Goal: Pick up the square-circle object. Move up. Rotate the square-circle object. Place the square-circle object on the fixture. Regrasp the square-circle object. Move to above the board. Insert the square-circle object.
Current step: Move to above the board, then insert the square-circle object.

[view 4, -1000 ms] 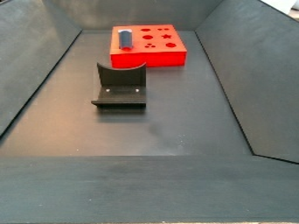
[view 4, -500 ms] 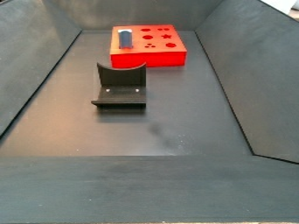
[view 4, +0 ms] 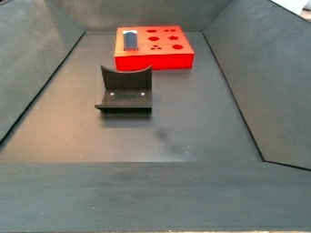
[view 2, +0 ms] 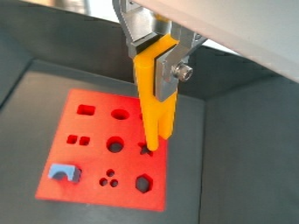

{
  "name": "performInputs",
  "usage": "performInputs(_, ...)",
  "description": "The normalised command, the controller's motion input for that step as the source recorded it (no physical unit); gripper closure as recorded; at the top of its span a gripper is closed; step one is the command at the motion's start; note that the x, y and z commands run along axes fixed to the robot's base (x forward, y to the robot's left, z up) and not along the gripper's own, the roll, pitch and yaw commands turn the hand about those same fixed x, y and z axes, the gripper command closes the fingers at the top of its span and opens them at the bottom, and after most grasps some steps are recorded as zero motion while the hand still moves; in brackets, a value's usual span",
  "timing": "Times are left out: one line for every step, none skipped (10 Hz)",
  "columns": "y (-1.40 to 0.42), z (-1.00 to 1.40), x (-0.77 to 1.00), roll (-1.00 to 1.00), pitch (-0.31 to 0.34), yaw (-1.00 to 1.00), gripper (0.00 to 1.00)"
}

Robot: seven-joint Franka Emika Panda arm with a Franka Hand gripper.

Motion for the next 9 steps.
performInputs(0.01,0.00,-0.05,-0.21,-0.177,1.00,1.00)
performInputs(0.02,0.00,-0.06,-0.20,-0.206,1.00,1.00)
performInputs(0.02,0.00,-0.06,-0.19,-0.238,1.00,1.00)
performInputs(0.02,0.00,-0.06,-0.18,-0.282,1.00,1.00)
performInputs(0.02,0.00,-0.06,-0.16,-0.317,1.00,1.00)
performInputs(0.01,0.00,-0.05,-0.10,-0.258,0.70,1.00)
performInputs(0.02,0.00,-0.04,-0.07,-0.193,0.47,1.00)
performInputs(0.01,0.00,-0.04,-0.05,-0.152,0.34,1.00)
performInputs(0.00,-0.11,0.00,0.00,-0.104,-1.00,1.00)
